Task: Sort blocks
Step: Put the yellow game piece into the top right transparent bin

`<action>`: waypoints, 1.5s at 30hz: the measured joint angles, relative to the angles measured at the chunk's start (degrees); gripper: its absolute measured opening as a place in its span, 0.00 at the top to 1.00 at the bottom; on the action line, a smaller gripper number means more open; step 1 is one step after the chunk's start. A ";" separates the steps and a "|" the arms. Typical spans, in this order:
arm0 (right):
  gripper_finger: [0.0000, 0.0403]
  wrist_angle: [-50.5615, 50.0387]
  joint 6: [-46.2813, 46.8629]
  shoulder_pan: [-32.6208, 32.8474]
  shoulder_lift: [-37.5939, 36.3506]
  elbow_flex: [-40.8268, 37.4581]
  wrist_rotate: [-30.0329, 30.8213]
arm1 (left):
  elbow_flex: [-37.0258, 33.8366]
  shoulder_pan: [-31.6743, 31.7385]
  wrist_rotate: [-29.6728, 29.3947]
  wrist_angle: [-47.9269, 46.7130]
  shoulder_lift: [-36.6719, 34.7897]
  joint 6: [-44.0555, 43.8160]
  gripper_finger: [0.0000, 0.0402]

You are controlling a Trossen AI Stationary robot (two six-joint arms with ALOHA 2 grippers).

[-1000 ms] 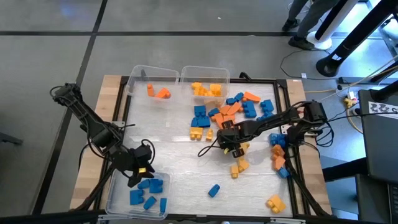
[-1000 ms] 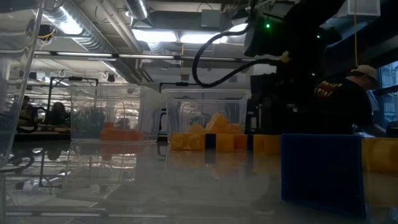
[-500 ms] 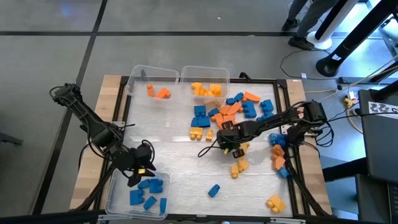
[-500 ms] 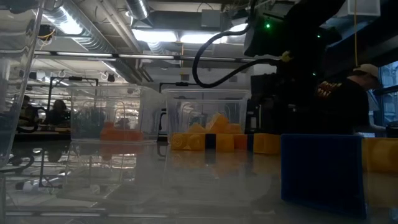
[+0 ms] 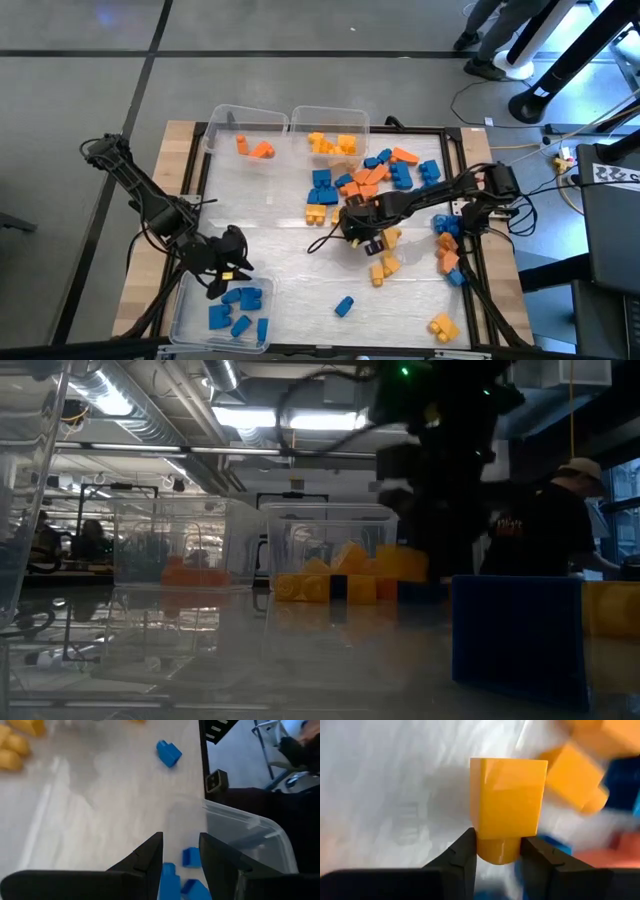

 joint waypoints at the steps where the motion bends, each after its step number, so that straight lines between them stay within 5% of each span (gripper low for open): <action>1: 0.70 -0.14 -0.94 0.00 0.06 1.02 0.04 | 0.00 0.16 -0.60 0.05 0.00 0.75 0.71; 7: 0.67 -3.41 -6.89 -0.04 -0.07 9.30 2.40 | 0.00 1.95 -1.31 0.15 0.00 2.16 0.71; 20: 0.67 -9.82 -24.08 -6.41 -0.26 29.05 18.61 | 0.00 6.73 -5.94 0.15 0.00 6.61 0.71; 33: 0.66 -9.25 -26.83 -24.05 -0.29 30.97 18.09 | 0.00 12.39 -7.26 0.19 0.00 10.69 0.71; 45: 0.66 -8.39 -26.60 -33.69 -0.29 30.90 4.62 | 0.00 16.80 -7.25 1.38 0.14 11.64 0.71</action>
